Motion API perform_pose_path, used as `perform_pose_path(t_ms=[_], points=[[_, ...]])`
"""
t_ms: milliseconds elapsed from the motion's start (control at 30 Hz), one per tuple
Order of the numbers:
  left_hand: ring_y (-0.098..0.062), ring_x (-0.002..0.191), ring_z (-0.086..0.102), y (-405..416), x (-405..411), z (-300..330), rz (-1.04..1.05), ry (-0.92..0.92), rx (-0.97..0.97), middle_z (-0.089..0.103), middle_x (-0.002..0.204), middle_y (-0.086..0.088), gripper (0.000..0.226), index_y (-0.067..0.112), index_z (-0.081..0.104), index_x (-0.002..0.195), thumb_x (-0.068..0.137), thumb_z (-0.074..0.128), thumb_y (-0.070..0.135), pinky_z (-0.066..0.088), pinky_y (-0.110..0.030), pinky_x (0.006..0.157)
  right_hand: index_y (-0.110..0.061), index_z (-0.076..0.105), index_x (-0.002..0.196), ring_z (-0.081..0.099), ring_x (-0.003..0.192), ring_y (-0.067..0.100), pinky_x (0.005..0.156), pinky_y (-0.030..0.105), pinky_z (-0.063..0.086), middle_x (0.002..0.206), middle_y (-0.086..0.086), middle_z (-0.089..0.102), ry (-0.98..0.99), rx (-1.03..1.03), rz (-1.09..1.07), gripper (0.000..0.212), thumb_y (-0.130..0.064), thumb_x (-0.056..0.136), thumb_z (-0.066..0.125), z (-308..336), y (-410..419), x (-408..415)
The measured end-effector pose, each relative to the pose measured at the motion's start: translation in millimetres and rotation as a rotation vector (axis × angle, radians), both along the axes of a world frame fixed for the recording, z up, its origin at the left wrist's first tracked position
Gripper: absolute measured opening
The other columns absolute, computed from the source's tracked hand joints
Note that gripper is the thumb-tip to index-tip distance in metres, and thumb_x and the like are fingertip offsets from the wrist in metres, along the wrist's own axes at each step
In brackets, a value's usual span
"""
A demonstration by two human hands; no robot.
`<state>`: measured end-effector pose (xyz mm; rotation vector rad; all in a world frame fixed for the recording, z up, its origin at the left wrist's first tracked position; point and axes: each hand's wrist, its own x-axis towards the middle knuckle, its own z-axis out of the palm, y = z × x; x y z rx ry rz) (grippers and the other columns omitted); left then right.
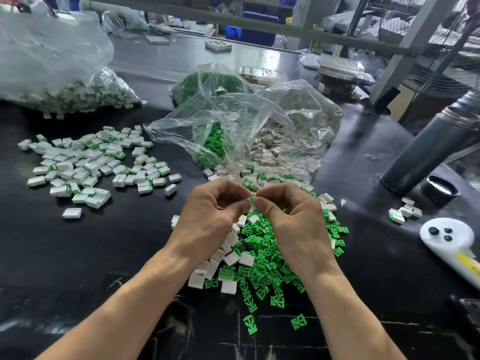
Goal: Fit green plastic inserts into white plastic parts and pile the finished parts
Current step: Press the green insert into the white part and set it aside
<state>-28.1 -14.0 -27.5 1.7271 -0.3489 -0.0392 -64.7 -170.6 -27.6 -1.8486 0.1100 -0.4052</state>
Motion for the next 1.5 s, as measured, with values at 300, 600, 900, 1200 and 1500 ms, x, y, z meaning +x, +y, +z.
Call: perform_pose_path(t_ms=[300,600,900,1200,1500], points=[[-0.017,0.073,0.066,-0.4,-1.2,3.7,-0.032,0.021,-0.096,0.075,0.084,-0.006,0.013,0.011,0.076,0.094,0.087,0.077,0.000,0.059,-0.038,0.075,-0.024,0.075,0.091,0.061,0.070,0.000,0.067,0.021,0.046,0.080,-0.008,0.074,0.037,0.114,0.048,0.008,-0.017,0.092,0.077,1.1,-3.6,-0.3],[-0.012,0.070,0.066,0.6,1.9,1.1,-0.047,0.079,-0.155,0.074,0.079,-0.002,0.007,0.007,0.076,0.096,0.089,0.076,0.007,0.059,-0.026,0.070,-0.025,0.073,0.091,0.059,0.066,0.000,0.065,0.020,0.046,0.077,-0.012,0.071,-0.001,0.053,0.061,0.007,-0.019,0.094,0.075,0.9,-2.7,-2.1],[-0.016,0.062,0.065,0.7,1.1,0.5,-0.019,0.033,-0.116,0.071,0.070,-0.004,0.007,0.008,0.075,0.087,0.089,0.074,0.001,0.058,-0.031,0.062,-0.026,0.070,0.088,0.061,0.070,0.004,0.065,0.020,0.047,0.080,-0.009,0.071,-0.048,0.059,0.023,0.012,-0.017,0.094,0.074,-6.2,6.3,-2.4],[-0.020,0.062,0.067,-4.9,1.4,-5.1,-0.007,0.066,-0.186,0.073,0.071,-0.011,0.007,0.009,0.077,0.086,0.089,0.075,0.002,0.060,-0.030,0.061,-0.024,0.070,0.078,0.055,0.061,0.003,0.059,0.015,0.046,0.070,-0.009,0.066,-0.052,0.247,0.036,0.025,-0.005,0.095,0.069,-2.9,12.0,-3.3],[-0.014,0.055,0.063,-13.3,-2.8,-5.4,0.016,0.173,-0.328,0.071,0.064,-0.003,0.011,0.005,0.074,0.081,0.088,0.073,-0.004,0.056,-0.023,0.055,-0.016,0.067,0.079,0.056,0.058,-0.002,0.058,0.014,0.046,0.063,-0.013,0.063,-0.082,0.340,-0.039,0.024,0.000,0.096,0.066,-2.6,20.4,-5.2]])
